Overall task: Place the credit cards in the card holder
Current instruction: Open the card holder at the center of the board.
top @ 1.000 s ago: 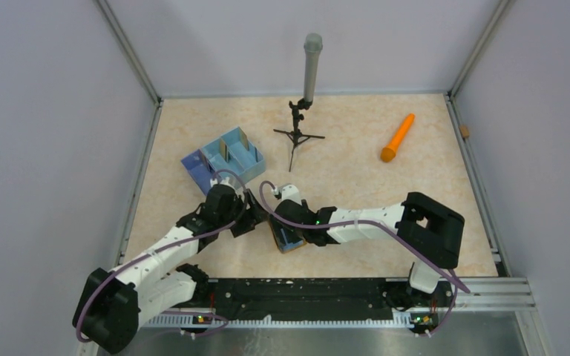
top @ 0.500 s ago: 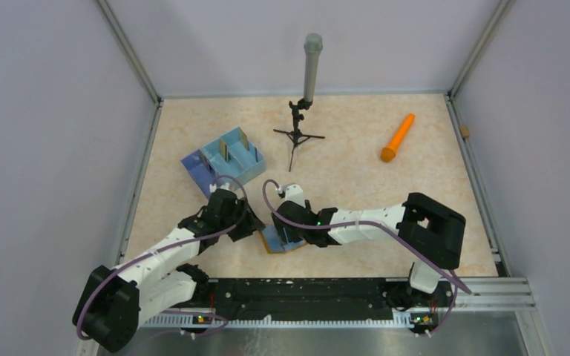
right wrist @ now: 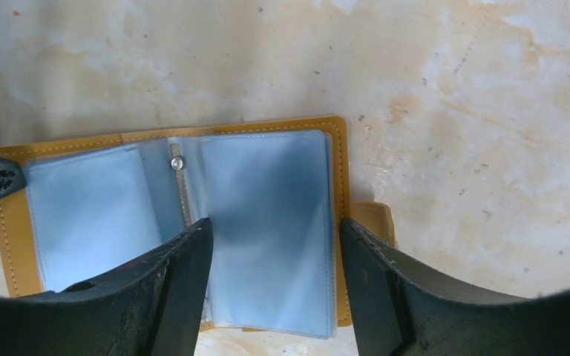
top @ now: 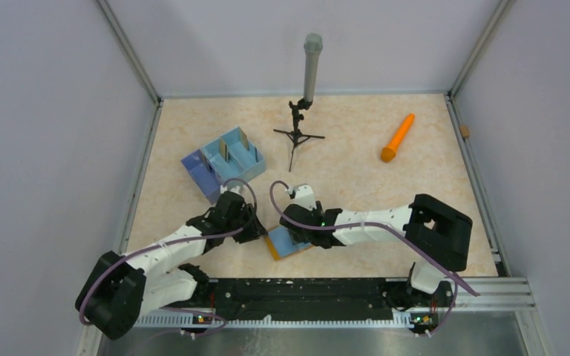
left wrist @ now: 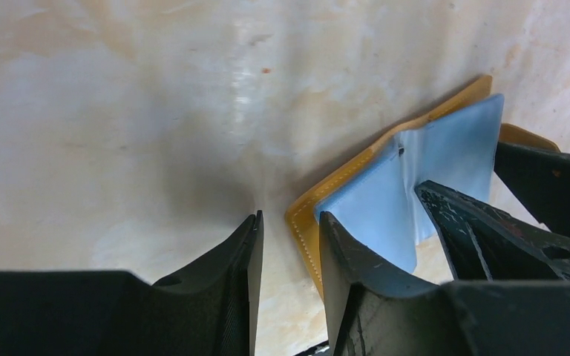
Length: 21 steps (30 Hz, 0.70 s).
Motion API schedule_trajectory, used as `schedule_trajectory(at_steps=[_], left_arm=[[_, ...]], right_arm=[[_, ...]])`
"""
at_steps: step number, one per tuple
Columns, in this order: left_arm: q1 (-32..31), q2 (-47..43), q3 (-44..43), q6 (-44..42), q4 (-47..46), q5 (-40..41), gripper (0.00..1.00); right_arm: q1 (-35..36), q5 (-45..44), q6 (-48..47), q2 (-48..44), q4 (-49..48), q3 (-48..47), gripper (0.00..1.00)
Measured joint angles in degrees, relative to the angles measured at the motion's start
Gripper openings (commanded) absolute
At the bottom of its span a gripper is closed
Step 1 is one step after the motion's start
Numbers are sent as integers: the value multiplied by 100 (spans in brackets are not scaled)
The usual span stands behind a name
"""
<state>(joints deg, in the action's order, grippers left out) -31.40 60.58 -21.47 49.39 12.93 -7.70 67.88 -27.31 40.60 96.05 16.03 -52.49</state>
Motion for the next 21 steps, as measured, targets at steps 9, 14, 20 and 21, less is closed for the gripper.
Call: schedule_trajectory(at_steps=[9,14,20,21], left_arm=[[-671,686,-267,-74,-603,57,37],[-811,796,-367,-111,-588,275,35],[-848,796,-367,-111,-597,291,35],[-852,796,-367,-111,-599,289,35]], right_arm=[[0,-175,9,-297,520,79,64],[0,-205,-13,-577,737,76,70],[0,-205,-162,-925,953,70,67],[0,-195,-197,-994,955,70,66]])
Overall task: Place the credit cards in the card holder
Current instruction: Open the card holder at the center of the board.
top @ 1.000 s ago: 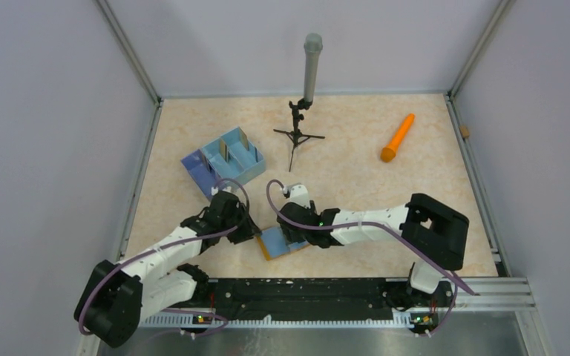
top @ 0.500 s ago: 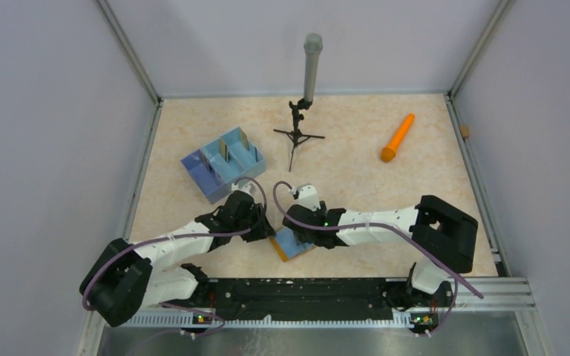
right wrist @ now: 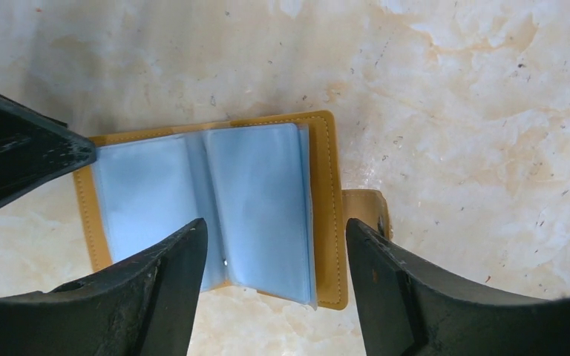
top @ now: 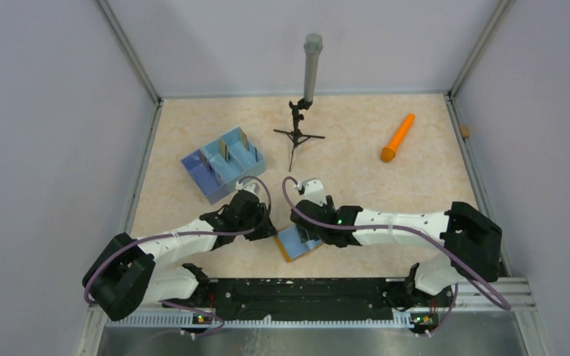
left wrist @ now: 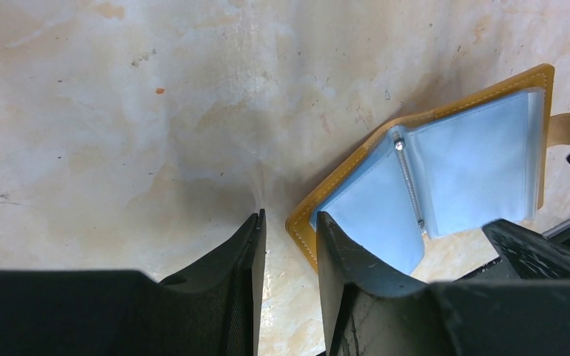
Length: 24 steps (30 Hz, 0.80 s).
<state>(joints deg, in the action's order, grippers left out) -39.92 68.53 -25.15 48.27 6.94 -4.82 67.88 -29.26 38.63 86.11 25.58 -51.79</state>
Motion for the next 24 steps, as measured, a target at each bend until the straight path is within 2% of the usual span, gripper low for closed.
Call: schedule_trajectory(at_steps=[5,12,19,24], left_arm=[[-24,-2,0,4,-24,-7,35],[-37,-2,0,4,-55,-22,35],[-63,-4,0,4,-55,-22,35],[-63,-17,0,4,-52,-22,35]], right_arm=[[0,138,-188,-328,-90,-2,59],[0,326,-313,-350,-212,-2,43],[0,909,-527,-350,-647,0,35],[0,1281,-621,-175,-951,0,34]])
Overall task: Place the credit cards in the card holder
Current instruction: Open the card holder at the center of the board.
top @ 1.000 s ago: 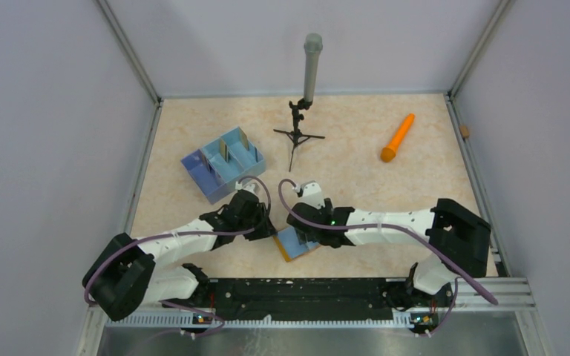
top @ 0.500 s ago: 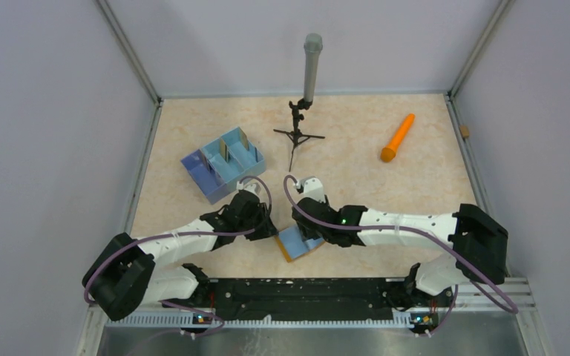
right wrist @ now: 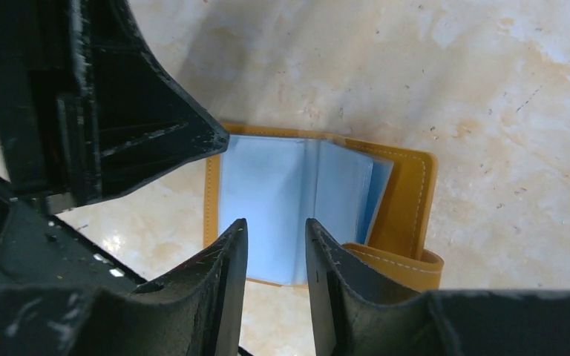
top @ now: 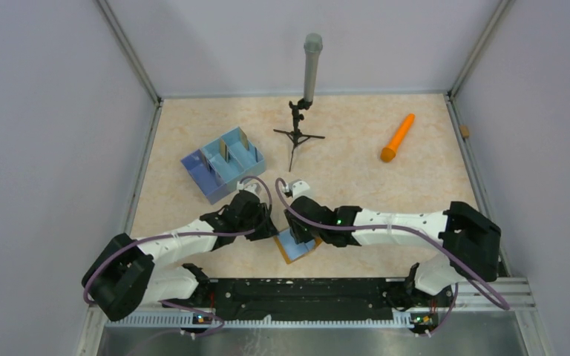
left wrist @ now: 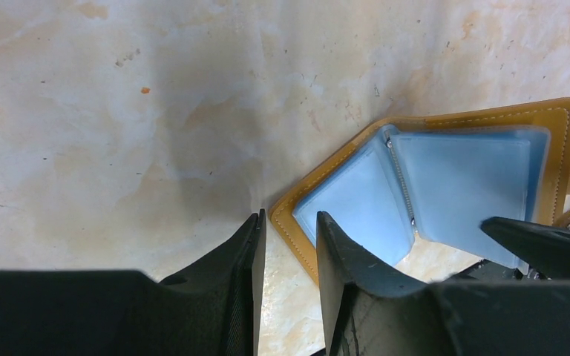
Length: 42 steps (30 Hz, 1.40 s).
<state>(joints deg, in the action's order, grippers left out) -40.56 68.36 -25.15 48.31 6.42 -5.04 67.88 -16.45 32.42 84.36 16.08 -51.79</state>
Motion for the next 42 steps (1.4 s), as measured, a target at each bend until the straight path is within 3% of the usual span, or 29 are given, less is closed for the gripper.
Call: schedule_trajectory(at_steps=[22,33,42], left_arm=[[0,-72,-44,-2,7,50,36],[-2,-522,-562,-70,605,363,59],[205,-896,-1056,-308,1390,767,63]], right_arm=[[0,-363,-184,868,61,0,40],[11,-483,-245,1003,37,26,49],[74,-697,-166,1064,4,44,56]])
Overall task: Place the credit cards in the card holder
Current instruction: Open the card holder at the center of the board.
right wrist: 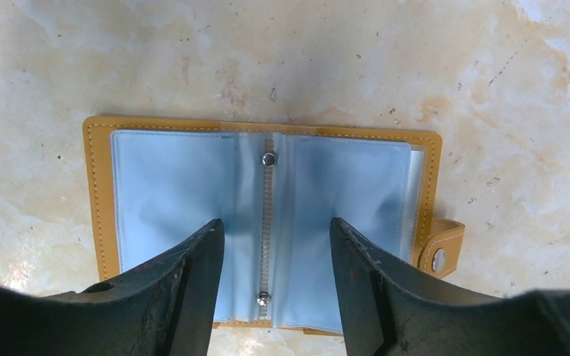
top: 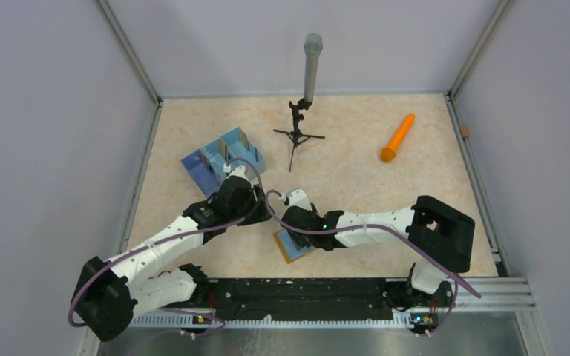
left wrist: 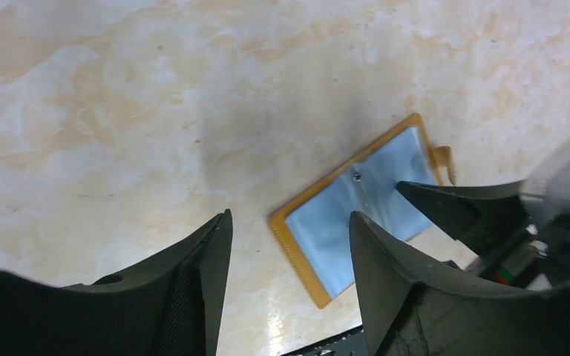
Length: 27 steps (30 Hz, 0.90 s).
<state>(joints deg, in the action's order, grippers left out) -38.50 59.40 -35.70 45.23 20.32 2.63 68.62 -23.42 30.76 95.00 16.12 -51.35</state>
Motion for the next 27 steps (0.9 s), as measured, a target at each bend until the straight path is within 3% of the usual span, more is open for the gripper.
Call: schedule_trajectory(at_steps=[15,27], left_arm=[[1368,-560,-531,-693,822,-417,67],[1729,-584,-859,-1084,1283,-616,71]], right_arm=[[0,-72,175,-66,146,-7,64],[2,190,127,-472,584,-55,68]])
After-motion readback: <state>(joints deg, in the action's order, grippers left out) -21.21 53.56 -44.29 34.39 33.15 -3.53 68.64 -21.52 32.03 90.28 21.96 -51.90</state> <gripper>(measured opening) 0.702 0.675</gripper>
